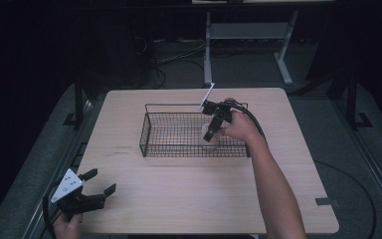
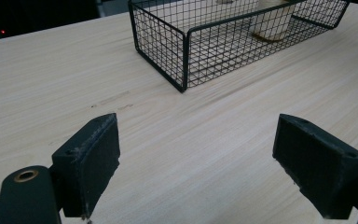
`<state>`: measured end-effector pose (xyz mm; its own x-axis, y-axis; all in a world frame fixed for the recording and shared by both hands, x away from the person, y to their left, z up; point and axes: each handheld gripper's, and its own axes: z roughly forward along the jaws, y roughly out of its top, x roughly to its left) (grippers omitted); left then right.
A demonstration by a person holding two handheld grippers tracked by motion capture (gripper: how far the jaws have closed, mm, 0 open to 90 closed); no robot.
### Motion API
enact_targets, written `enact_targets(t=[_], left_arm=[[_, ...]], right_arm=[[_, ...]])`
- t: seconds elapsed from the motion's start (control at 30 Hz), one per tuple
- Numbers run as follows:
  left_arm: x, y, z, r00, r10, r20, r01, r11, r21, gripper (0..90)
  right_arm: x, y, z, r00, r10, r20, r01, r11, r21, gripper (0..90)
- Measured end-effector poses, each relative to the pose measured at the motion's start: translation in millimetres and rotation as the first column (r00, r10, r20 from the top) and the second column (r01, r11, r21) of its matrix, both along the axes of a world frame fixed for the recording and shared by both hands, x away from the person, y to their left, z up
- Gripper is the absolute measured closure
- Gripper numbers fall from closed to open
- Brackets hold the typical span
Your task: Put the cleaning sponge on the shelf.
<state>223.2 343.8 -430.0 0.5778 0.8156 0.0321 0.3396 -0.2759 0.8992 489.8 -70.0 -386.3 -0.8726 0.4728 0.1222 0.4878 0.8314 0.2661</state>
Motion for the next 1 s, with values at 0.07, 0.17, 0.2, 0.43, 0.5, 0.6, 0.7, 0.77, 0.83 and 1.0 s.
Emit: enact_targets(t=[0.07,0.17,0.2,0.43,0.5,0.6,0.7,0.77,0.83,1.0], left_arm=[[0.1,0.0,0.1,1.0000,0.000,0.000,0.000,1.0000,0.000,14.0],[0.1,-0.3,0.0,1.0000,-0.001,-0.001,0.001,1.0000,-0.001,14.0],[0.0,-0.6,-0.2,1.0000,-0.002,-0.002,0.002,1.0000,-0.002,13.9],[-0.3,-2.0,0.0,1.0000,-0.003,-0.002,0.003,1.0000,-0.002,13.9],[-0.7,-2.1,0.0,1.0000,-0.004,0.000,0.004,1.0000,-0.004,14.0],[-0.8,-2.0,0.0,1.0000,-0.004,0.001,0.004,1.0000,-0.002,14.0],[-0.4,-1.6,-0.1,1.0000,-0.005,-0.001,0.005,1.0000,-0.003,13.9],[-0.5,-1.6,-0.1,1.0000,-0.004,-0.001,0.004,1.0000,0.000,13.9],[-0.5,-1.7,-0.1,1.0000,-0.005,-0.001,0.005,1.0000,0.001,14.0],[-0.3,-1.7,-0.4,1.0000,-0.004,-0.001,0.004,1.0000,0.000,13.9]], right_arm=[[-0.4,-1.1,2.0,0.9999,-0.002,0.010,0.002,1.000,0.008,18.4],[-1.5,-4.3,6.7,0.9999,-0.008,0.012,0.008,1.000,0.014,17.4],[-2.1,-5.3,8.0,0.9998,-0.014,0.014,0.014,1.000,0.018,17.0],[-7.9,-14.5,22.0,0.9992,-0.021,0.034,0.020,0.999,0.040,17.0],[-9.9,-17.1,26.9,0.9988,-0.025,0.042,0.023,0.999,0.047,16.8],[-13.5,-20.2,33.6,0.9987,-0.022,0.047,0.019,0.998,0.059,16.7],[-17.1,-23.2,39.1,0.9982,-0.022,0.056,0.019,0.998,0.063,16.7],[-19.5,-25.1,41.7,0.9980,-0.023,0.059,0.019,0.998,0.065,16.7],[-21.4,-27.1,44.3,0.9982,-0.016,0.057,0.012,0.998,0.064,16.7],[-28.6,-28.8,50.0,0.9977,-0.006,0.068,0.002,0.998,0.069,16.8]])
